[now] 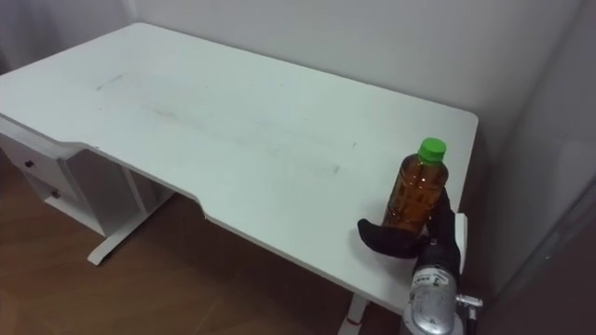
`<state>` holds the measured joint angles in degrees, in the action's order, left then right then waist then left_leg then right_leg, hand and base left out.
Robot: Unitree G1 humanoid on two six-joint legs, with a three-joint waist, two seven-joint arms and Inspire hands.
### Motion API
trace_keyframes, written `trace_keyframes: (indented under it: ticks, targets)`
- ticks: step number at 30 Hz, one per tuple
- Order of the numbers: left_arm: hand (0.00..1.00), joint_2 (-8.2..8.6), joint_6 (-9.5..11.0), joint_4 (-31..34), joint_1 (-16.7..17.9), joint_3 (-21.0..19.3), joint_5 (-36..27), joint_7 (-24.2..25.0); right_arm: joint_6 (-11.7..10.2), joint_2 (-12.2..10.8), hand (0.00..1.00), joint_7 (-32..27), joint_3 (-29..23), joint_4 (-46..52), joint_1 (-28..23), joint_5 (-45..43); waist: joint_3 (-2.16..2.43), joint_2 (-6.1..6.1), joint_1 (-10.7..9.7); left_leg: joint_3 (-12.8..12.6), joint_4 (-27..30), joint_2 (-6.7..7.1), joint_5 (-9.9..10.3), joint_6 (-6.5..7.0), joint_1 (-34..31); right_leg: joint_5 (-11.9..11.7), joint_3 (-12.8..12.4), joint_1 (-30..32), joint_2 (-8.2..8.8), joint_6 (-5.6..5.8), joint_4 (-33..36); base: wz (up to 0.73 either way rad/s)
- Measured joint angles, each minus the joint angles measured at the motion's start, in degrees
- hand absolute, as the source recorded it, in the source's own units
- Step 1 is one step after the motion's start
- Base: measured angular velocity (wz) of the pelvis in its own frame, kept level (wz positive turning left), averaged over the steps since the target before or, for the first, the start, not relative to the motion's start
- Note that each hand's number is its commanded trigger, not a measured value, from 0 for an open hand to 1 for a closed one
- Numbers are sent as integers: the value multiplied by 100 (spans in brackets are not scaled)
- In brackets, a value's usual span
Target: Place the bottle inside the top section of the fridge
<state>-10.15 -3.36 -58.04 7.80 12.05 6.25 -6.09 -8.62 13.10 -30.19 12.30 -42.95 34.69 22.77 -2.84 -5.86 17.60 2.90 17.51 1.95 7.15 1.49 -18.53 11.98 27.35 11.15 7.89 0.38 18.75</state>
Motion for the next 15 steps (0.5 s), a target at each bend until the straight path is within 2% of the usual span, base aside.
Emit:
trace_keyframes:
  ticks: [4,15]
  targets:
    - [0,-3,11,0,-44,1,2,0,0,1,100,-75,3,0,4,0,0,-5,-2,48,11,52,-3,-3,-1,2,21,-9,2,4,-6,3]
    - [0,-18,24,-8,-57,8,-1,1,54,2,100,-71,198,-30,3,21,-3,-50,-1,60,14,56,-4,-2,10,2,24,-17,9,5,6,0]
